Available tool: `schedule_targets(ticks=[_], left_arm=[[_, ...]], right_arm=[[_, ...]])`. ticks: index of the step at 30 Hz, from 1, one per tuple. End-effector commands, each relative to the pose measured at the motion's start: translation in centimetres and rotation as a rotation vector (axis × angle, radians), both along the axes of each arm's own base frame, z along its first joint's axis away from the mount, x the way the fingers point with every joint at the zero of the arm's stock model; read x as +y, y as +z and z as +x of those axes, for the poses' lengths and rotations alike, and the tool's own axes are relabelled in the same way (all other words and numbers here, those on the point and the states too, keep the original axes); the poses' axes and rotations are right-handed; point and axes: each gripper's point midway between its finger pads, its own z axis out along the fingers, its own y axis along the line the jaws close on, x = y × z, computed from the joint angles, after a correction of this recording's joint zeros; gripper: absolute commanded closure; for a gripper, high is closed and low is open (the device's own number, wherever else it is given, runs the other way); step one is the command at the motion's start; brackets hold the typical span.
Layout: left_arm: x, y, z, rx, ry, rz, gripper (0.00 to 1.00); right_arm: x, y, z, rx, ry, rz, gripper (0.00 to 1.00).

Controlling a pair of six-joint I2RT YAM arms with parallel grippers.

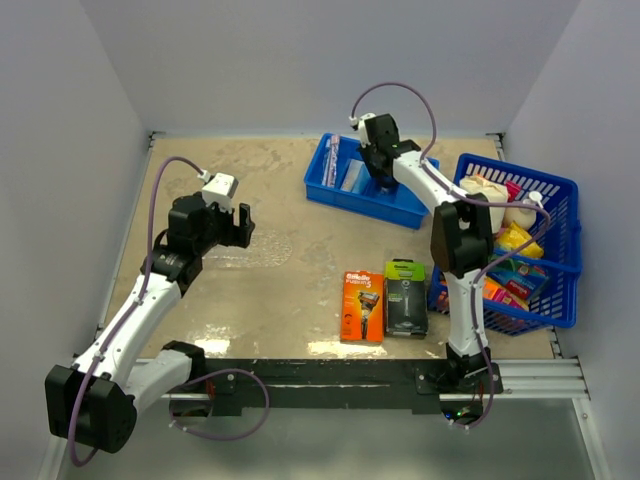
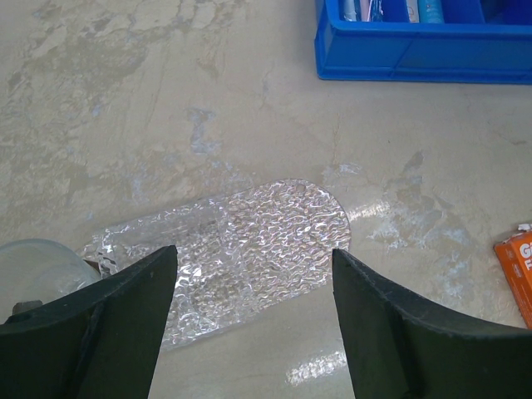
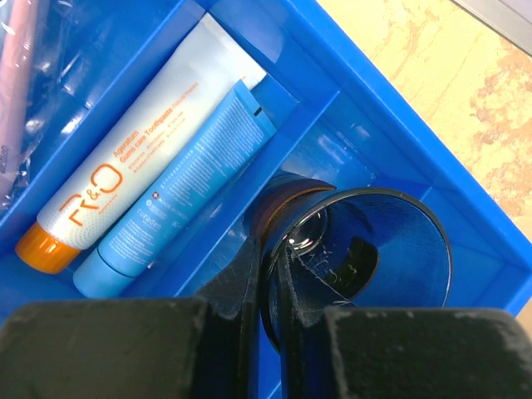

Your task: Prepare toiletry sets of a toothbrush and toothpaste on the tray

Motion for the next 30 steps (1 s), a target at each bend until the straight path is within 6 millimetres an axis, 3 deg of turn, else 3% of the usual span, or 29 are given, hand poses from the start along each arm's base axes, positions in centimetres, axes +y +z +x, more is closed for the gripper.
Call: schedule_targets(ticks=[1,10,15,24,30], left_arm=[[-0.3,0.9,0.3,-0.028,-0.007,-0.026,0.21],[-0.5,1.2,0.2,-0.035,-0.017,-0.035,0.21],[-0.6,1.2,0.1,-0.037,-0.021,-0.039,0.21],[-0.8,1.3,0.0,-0.039,-0.034,-0.048,0.21],[-1.0,1.4,0.0,-0.043,-0.043,-0.055,0.21]], right_arm=[[-0.7,4.9,0.0,-0.093,0.011,0.0,1.0],[-1.3,12.3,-1.1,-0.236,0.021,0.025,1.0],[-1.5,14.0,-2.2,-0.265,0.029,0.041,1.0],[0.9,18.0,-4.8,-0.316,0.102,0.146,1.0],[4.5,19.6,-7.2,-0.331,0.178,0.159,1.0]])
